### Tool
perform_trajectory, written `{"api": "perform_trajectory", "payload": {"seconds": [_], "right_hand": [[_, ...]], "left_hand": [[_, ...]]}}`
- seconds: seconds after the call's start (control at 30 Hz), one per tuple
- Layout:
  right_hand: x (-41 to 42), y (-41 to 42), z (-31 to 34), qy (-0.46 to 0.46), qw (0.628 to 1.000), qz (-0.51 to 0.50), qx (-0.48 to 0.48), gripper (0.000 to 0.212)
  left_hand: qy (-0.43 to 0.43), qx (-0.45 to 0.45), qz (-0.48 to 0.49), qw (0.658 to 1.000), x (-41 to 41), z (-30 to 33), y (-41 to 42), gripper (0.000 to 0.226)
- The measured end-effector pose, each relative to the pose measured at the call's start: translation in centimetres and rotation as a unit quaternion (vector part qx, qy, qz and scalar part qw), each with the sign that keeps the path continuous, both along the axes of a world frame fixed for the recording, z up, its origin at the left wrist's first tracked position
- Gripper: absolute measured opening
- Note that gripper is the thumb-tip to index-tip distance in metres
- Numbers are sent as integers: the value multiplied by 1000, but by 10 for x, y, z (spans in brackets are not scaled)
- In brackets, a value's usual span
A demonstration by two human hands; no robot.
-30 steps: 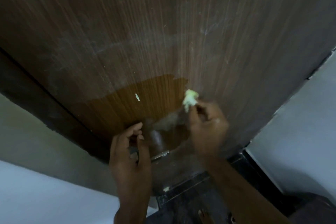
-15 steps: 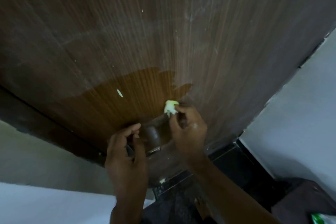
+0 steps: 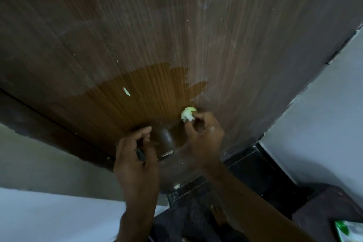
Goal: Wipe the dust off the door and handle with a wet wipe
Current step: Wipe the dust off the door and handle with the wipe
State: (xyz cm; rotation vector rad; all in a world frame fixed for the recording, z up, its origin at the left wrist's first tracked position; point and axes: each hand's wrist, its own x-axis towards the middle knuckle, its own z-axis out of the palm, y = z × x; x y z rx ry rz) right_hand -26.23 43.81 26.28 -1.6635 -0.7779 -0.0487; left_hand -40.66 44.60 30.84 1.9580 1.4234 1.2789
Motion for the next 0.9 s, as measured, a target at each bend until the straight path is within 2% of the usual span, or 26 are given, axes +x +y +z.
{"api": "perform_trajectory", "payload": {"seconds": [0.07, 0.17, 0.23, 0.3, 0.4, 0.47, 0.53, 0.63, 0.7, 0.73, 0.8, 0.9], "right_hand": [[-5, 1, -2, 6, 1000, -1, -22, 17], [-36, 6, -8, -103, 989, 92, -55, 10], [-48, 5, -11, -150, 966, 173, -118, 26], [-43, 5, -15, -144, 964, 167, -150, 28], [-30, 0, -20, 69, 981, 97, -154, 8], [-27, 1, -21, 194, 961, 76, -180, 7], [-32, 8, -18, 258, 934, 112, -220, 12], [-44, 25, -7, 414, 850, 211, -250, 22], [-46, 34, -2, 515, 782, 239, -258, 43], [-45, 35, -1, 545, 762, 245, -250, 47], [-41, 33, -3, 562, 754, 247, -232, 47], [-29, 28, -7, 572, 769, 205, -198, 22]], "left_hand": [[8, -4, 1, 1000, 0, -3, -2, 27], [3, -30, 10, 999, 0, -8, -3, 23], [-1, -41, 21, 999, -3, -10, -3, 21], [2, -32, 32, 999, -11, -13, -3, 23], [-13, -30, 46, 998, -24, -17, -3, 34], [-17, -35, 55, 998, -29, -19, -5, 32], [-18, -41, 64, 997, -31, -20, -8, 29], [-23, -47, 67, 996, -32, -18, -9, 27], [-15, -41, 62, 997, -36, -18, -9, 26], [-14, -39, 59, 997, -38, -19, -9, 24], [-16, -41, 59, 997, -42, -19, -9, 22], [-20, -43, 51, 998, -43, -21, -8, 21]]}}
